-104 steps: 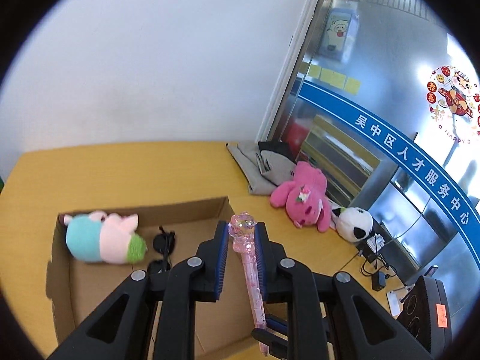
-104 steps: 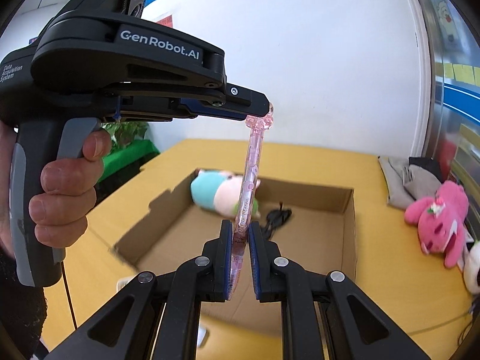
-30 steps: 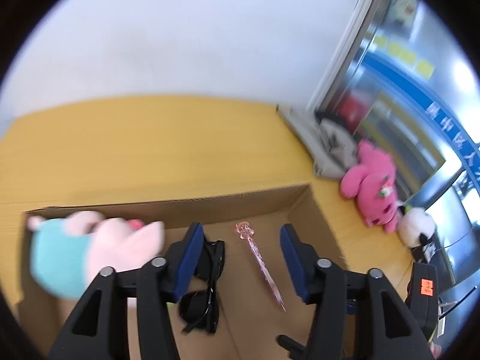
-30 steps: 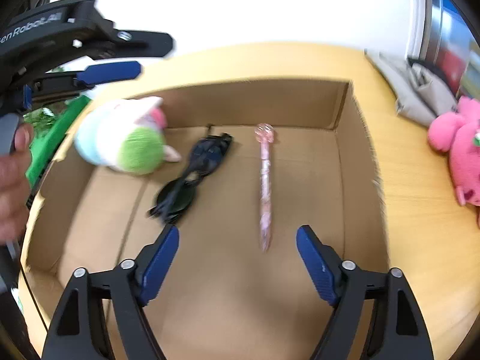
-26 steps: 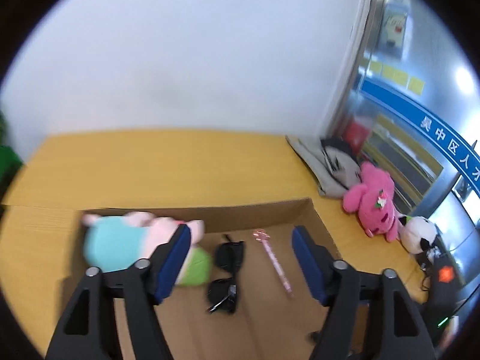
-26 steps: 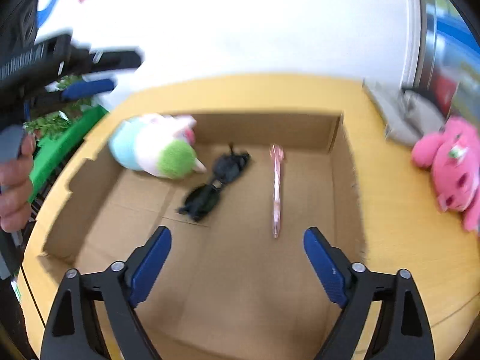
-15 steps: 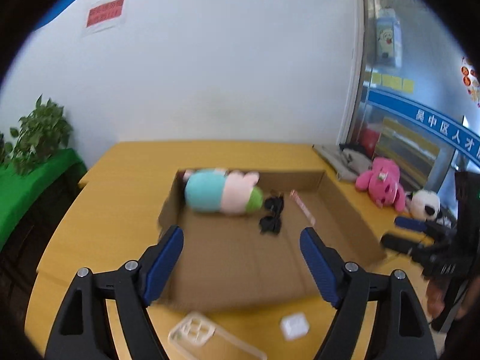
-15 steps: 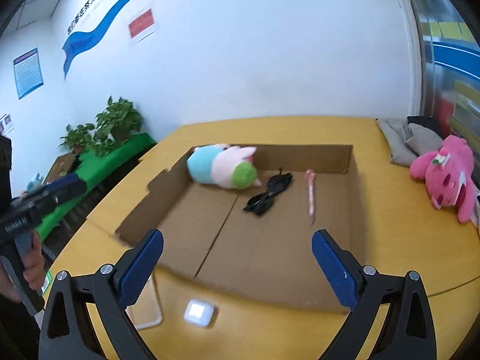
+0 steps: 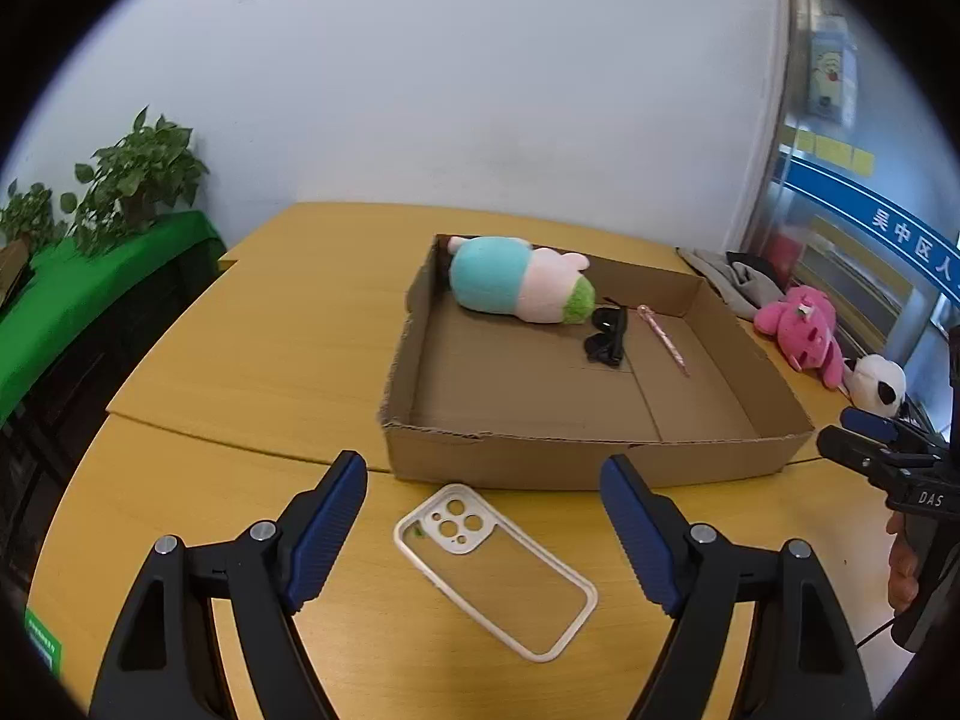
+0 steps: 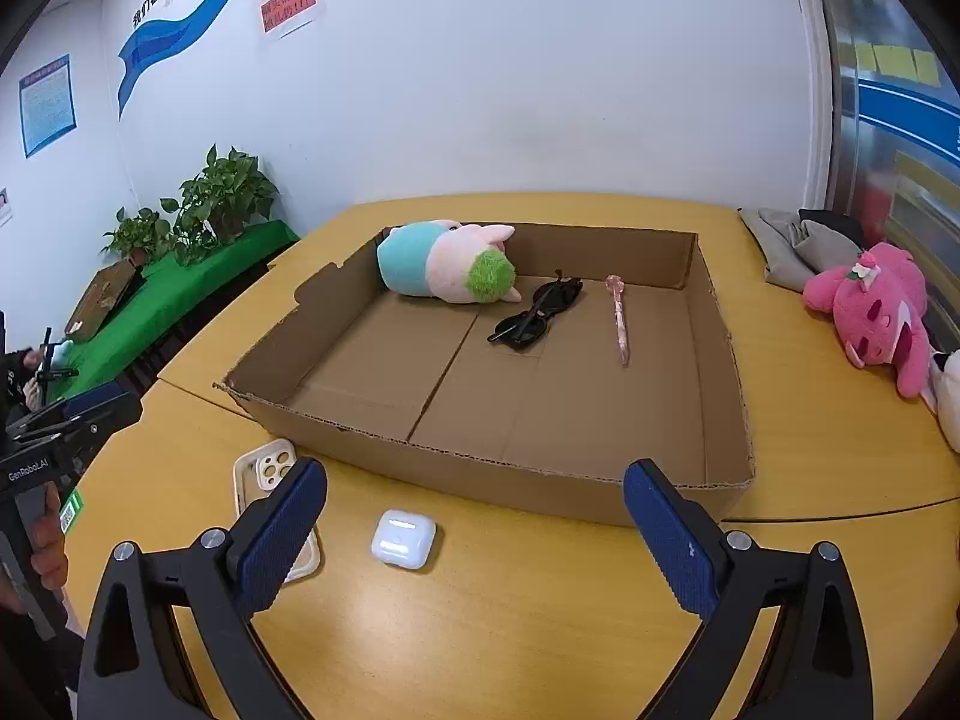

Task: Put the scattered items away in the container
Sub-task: 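Withdraw the right gripper from the box, then reach the left gripper to the clear phone case rim and close on it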

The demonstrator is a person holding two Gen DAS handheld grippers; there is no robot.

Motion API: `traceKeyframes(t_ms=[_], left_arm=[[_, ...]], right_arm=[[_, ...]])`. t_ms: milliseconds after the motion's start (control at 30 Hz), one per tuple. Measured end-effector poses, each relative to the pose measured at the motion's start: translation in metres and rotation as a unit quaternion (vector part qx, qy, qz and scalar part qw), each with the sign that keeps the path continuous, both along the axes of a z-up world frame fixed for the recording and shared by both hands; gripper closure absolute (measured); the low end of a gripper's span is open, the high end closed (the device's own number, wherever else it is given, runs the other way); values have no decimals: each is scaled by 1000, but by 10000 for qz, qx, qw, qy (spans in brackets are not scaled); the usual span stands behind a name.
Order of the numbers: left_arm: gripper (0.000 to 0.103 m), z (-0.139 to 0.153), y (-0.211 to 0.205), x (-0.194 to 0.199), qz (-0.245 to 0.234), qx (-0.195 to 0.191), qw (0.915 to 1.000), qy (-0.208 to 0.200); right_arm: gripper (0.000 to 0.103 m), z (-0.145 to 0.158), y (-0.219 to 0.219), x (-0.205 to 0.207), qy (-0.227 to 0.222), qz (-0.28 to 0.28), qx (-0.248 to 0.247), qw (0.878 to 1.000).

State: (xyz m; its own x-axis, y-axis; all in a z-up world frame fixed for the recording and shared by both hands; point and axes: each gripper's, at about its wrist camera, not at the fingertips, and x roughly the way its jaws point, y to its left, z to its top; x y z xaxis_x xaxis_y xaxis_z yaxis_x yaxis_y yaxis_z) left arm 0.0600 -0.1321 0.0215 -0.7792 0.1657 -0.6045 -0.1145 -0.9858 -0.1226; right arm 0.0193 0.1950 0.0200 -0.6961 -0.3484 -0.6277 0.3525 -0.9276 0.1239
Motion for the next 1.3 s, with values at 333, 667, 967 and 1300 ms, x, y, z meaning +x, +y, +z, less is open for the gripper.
traceKeyframes(t_ms=[333, 667, 967, 1300], left_arm=[[23, -27, 13, -12, -398, -135, 9989, -195], [23, -71, -16, -27, -228, -233, 9962, -804], [25, -110, -49, -54, -237, -523, 9886, -1391], [36, -128, -35, -82, -738, -703, 9819, -1596]], right_arm=[[2, -32, -9, 6, -298, -10, 113, 9995], [2, -97, -69, 27, -1265, 906, 29, 9878], [2, -122, -78, 49, -1472, 1000, 180, 9839], [2, -125, -74, 48, -1527, 864, 58, 9845]])
